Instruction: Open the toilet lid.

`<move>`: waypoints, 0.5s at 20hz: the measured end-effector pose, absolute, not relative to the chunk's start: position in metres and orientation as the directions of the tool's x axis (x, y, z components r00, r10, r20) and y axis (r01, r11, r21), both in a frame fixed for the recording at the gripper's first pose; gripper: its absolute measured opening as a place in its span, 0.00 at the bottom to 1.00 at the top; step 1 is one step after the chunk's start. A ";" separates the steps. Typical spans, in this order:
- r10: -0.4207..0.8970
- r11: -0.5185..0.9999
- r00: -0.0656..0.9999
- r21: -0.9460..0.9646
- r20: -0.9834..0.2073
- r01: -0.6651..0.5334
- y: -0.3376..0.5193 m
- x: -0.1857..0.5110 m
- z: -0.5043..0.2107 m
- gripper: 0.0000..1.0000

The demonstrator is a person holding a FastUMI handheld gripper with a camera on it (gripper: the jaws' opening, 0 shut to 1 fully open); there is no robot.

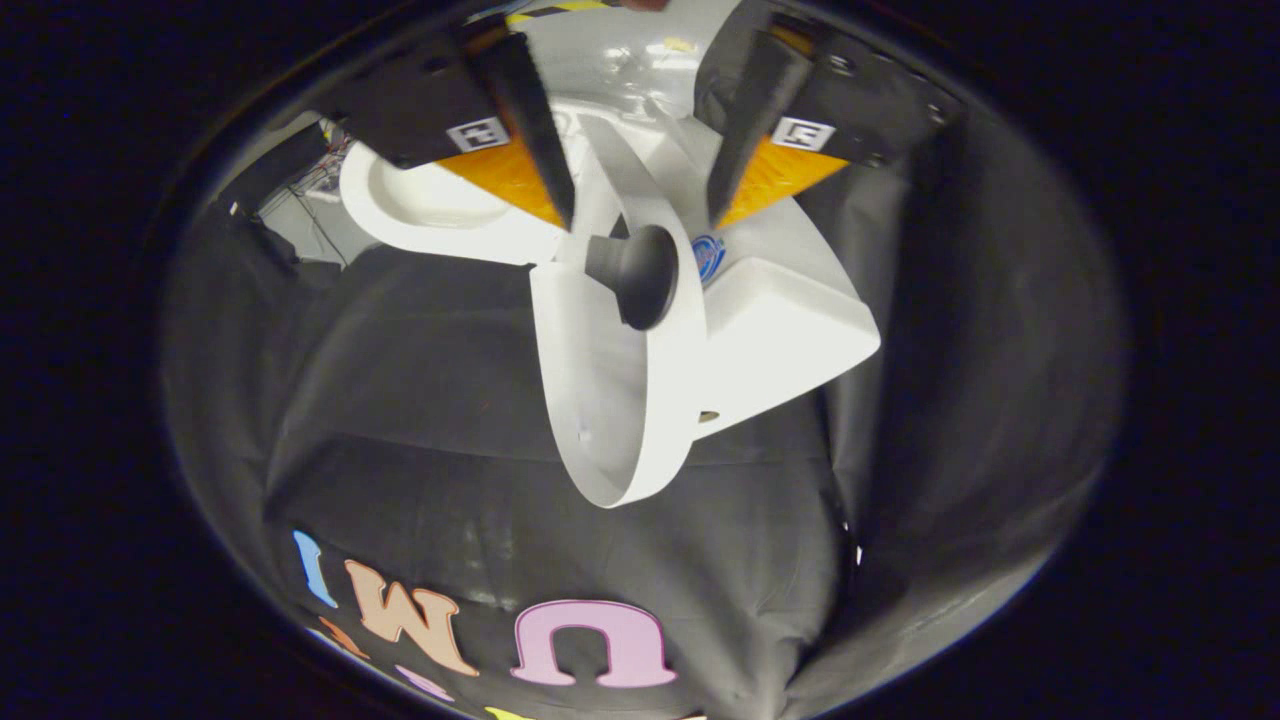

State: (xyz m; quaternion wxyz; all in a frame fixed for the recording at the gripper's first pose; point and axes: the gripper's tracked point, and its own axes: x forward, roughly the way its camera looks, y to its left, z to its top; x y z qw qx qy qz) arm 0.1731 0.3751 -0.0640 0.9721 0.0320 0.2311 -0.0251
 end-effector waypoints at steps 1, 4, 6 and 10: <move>-0.014 0.997 0.897 0.059 -0.442 0.045 0.378 0.171 -0.065 0.76; -0.028 0.998 0.892 0.041 -0.451 0.052 0.369 0.157 -0.072 0.99; -0.040 0.997 0.893 0.036 -0.448 0.063 0.360 0.148 -0.071 0.99; -0.088 0.991 0.899 0.049 -0.428 0.121 0.333 0.134 -0.065 0.99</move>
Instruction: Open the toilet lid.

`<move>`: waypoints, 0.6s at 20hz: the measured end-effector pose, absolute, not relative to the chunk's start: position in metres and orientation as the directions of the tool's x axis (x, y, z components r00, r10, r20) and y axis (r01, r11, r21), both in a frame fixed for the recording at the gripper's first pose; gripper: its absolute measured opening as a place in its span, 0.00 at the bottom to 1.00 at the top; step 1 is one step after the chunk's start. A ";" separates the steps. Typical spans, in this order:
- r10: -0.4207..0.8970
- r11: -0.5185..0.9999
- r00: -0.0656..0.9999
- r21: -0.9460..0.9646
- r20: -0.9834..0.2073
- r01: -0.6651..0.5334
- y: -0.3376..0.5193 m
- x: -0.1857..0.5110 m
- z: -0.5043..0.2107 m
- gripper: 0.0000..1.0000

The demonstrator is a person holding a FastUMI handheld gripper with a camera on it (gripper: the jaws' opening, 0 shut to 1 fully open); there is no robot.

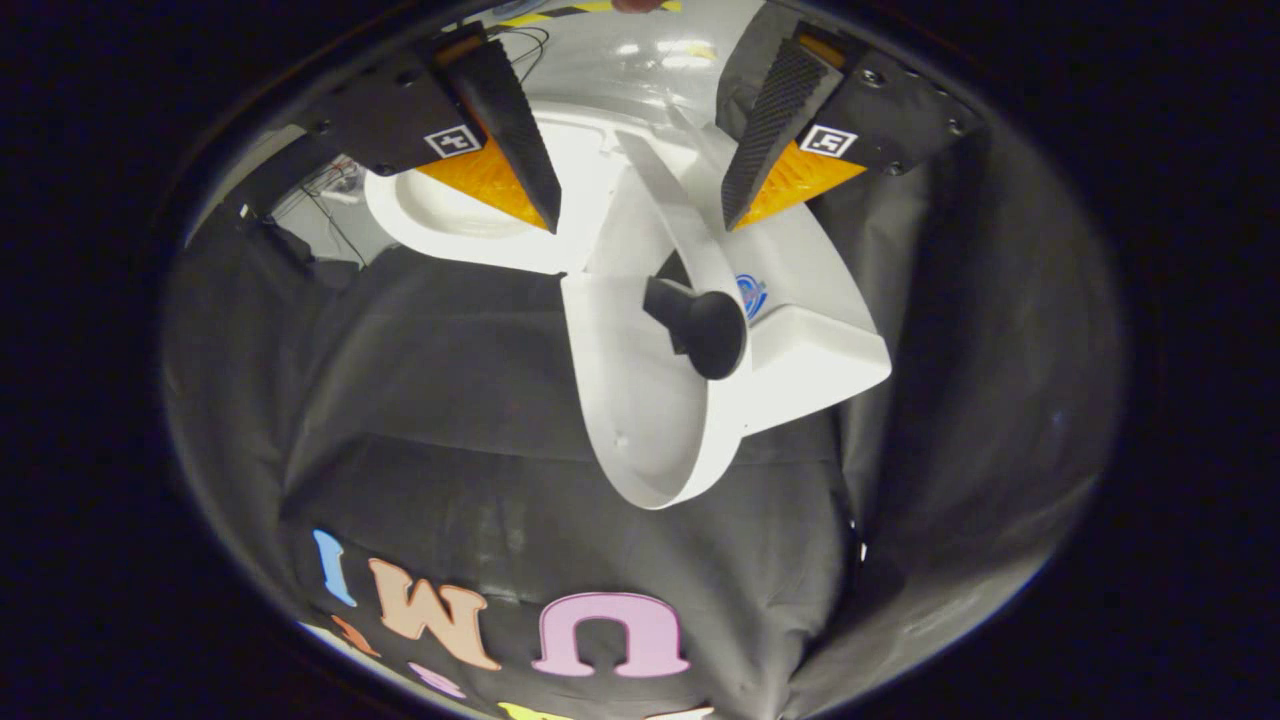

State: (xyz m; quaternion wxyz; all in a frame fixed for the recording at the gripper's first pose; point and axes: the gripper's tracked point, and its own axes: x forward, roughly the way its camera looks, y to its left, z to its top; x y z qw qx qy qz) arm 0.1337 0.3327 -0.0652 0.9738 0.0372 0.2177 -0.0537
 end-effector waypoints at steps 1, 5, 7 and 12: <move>-0.090 0.990 0.900 0.064 -0.427 0.129 0.328 0.131 -0.065 0.99; -0.091 0.989 0.905 0.069 -0.416 0.131 0.310 0.119 -0.056 0.99; -0.101 0.990 0.903 0.048 -0.418 0.133 0.298 0.112 -0.053 0.99; -0.097 0.991 0.914 0.047 -0.395 0.125 0.274 0.096 -0.040 1.00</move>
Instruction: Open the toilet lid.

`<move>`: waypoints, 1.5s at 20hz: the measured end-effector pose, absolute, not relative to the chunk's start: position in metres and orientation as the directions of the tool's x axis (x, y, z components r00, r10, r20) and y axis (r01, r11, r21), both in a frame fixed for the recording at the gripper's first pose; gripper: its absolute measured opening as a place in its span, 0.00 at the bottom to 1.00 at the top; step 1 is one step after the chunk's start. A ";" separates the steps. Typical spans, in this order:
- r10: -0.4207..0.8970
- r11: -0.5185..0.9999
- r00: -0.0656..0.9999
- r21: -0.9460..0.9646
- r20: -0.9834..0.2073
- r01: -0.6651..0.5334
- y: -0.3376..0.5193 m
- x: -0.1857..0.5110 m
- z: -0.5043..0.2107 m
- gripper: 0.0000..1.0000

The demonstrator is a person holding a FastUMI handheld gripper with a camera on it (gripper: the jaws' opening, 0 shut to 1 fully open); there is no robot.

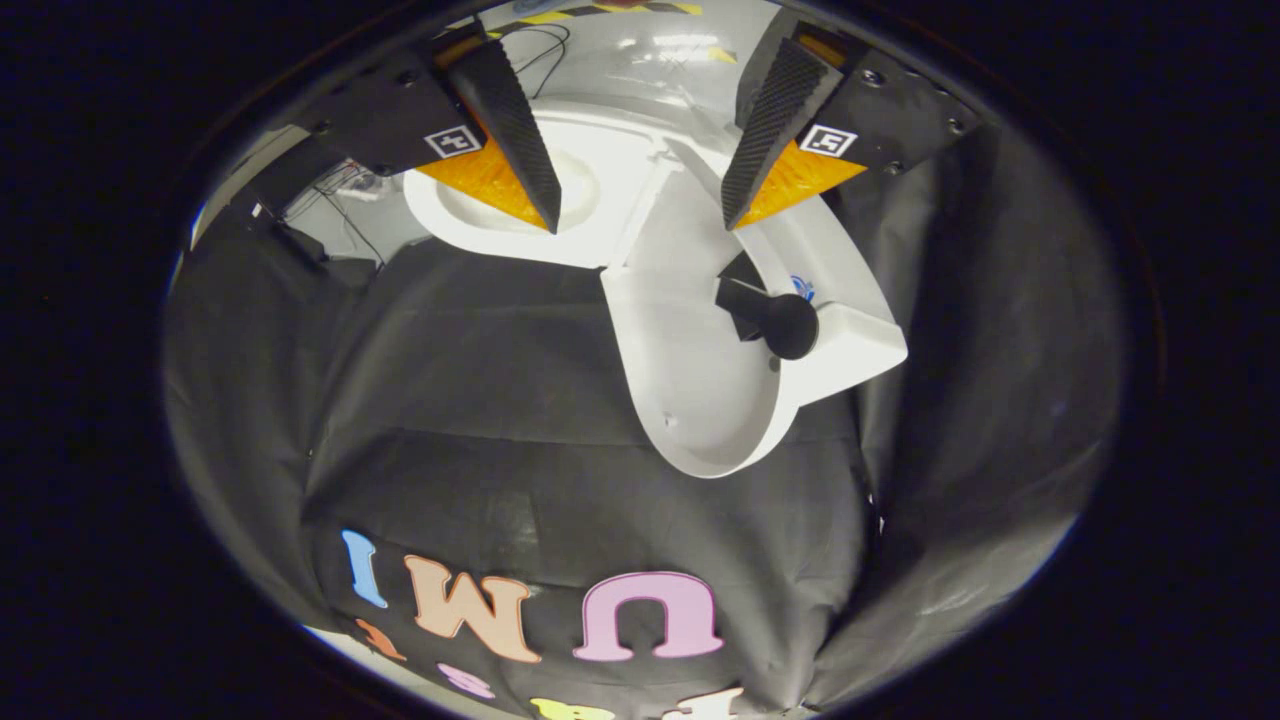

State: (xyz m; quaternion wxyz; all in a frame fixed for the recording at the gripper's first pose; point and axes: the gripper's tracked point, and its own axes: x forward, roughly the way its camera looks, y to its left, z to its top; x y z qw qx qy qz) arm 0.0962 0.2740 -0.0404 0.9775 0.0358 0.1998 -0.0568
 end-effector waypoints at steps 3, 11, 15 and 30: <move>-0.093 0.991 0.931 0.061 -0.352 0.122 0.252 0.085 -0.026 0.99; -0.129 0.976 0.952 0.135 -0.278 0.172 0.190 0.052 -0.010 0.99; -0.101 0.987 0.966 0.101 -0.240 0.128 0.161 0.041 -0.015 0.98; -0.120 0.988 0.971 0.074 -0.205 0.138 0.059 0.015 -0.051 0.99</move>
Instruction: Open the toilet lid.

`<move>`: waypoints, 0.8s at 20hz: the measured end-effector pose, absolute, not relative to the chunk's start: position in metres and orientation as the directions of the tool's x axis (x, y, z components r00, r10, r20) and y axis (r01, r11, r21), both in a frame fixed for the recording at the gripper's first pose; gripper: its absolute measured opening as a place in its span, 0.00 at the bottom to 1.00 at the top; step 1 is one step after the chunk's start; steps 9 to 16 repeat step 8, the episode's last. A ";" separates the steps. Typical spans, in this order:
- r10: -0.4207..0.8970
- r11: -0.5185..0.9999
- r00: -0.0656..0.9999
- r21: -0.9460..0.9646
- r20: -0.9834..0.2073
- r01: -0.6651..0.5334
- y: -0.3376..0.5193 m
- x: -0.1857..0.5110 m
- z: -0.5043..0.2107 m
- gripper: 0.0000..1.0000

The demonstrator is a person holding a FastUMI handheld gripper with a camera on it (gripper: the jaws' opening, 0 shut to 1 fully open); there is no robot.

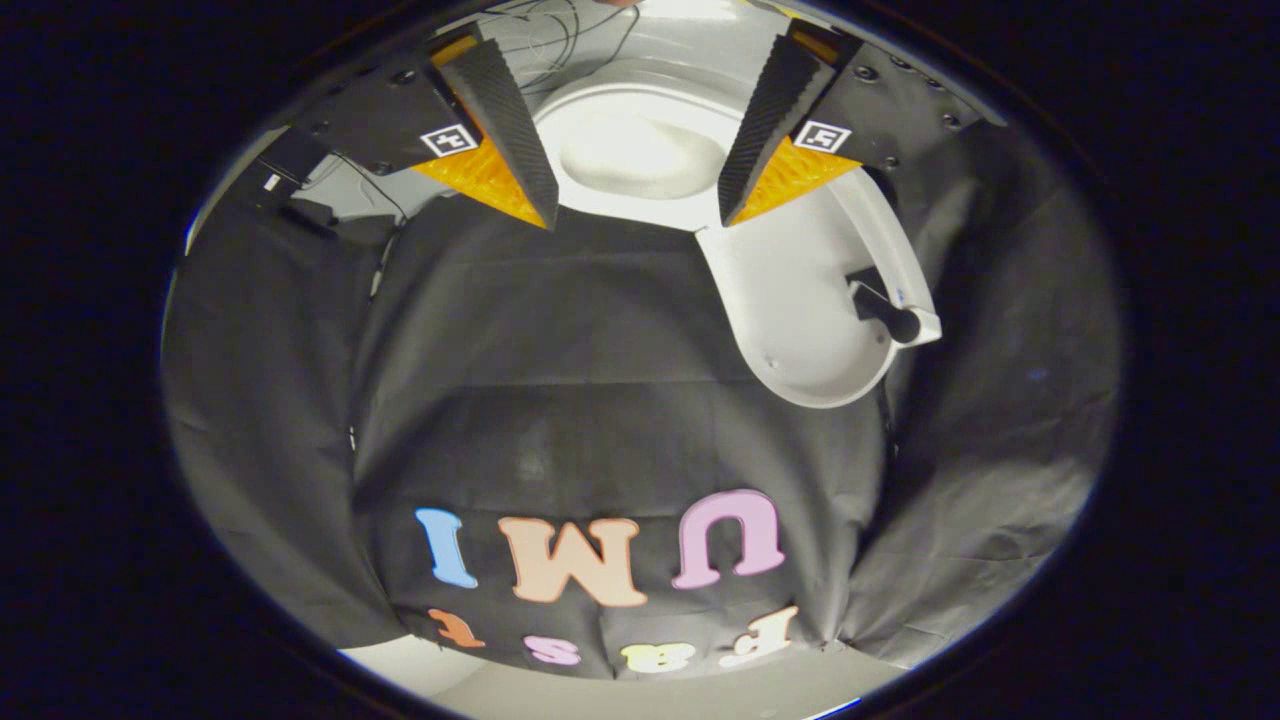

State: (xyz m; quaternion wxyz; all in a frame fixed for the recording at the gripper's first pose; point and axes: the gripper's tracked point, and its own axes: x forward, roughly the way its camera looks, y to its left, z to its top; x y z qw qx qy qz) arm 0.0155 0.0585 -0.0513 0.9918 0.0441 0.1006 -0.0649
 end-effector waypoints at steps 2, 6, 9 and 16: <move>-0.142 0.982 0.968 0.095 -0.205 0.164 0.044 0.017 -0.052 0.98; -0.153 0.978 0.973 0.115 -0.172 0.174 0.035 0.019 -0.044 0.98; -0.145 0.974 0.976 0.149 -0.164 0.170 0.039 0.022 -0.045 0.98; -0.145 0.974 0.976 0.149 -0.164 0.170 0.039 0.022 -0.045 0.98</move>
